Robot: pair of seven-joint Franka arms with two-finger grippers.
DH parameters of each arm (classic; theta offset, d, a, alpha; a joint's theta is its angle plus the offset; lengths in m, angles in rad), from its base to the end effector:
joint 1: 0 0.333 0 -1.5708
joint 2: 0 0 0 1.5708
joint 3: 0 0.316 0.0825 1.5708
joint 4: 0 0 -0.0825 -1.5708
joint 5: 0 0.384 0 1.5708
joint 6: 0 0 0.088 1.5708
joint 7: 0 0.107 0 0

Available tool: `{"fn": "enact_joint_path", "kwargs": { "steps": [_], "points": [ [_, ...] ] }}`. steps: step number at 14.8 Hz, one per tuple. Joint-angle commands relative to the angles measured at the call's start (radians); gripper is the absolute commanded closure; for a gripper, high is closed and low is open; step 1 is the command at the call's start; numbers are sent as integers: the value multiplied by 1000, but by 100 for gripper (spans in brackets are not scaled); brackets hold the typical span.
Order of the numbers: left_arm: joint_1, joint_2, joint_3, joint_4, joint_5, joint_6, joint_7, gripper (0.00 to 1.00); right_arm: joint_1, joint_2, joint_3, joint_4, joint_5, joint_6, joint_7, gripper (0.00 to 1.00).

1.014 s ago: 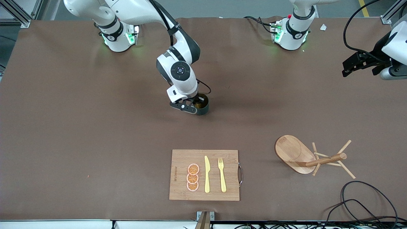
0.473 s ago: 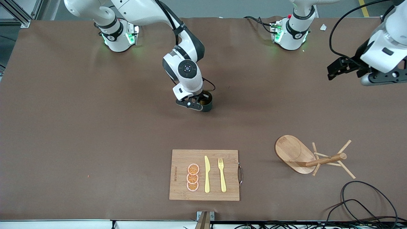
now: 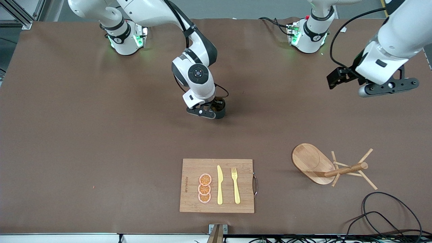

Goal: Pass cup and hang on rack
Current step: 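Set the mug down with the right gripper while the left gripper approaches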

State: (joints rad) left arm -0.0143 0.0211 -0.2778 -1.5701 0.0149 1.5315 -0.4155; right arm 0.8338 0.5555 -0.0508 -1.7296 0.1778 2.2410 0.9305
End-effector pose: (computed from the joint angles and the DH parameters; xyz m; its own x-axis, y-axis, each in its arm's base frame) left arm 0.5334 -0.1570 0.6102 0.9910 0.1238 -0.0502 0.1223 -0.9920 -0.0321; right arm 0.4651 0.4745 0.2586 0.9619 -0.2482 -0.1147 -0.2526 -0.9672 -0.0257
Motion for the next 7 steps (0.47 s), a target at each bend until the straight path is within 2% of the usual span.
{"fn": "enact_joint_path", "kwargs": {
  "steps": [1, 5, 7],
  "points": [
    [0, 37, -72, 19, 16, 18, -74, 0, -82, -63, 5, 47, 12, -145, -100, 0],
    [-36, 106, -171, 21, 88, 48, -230, 0, -249, -156, 3, 70, 14, -332, -388, 0],
    [-105, 143, -175, 21, 123, 73, -332, 0, -361, -198, 3, 67, 9, -411, -594, 0]
  ]
}}
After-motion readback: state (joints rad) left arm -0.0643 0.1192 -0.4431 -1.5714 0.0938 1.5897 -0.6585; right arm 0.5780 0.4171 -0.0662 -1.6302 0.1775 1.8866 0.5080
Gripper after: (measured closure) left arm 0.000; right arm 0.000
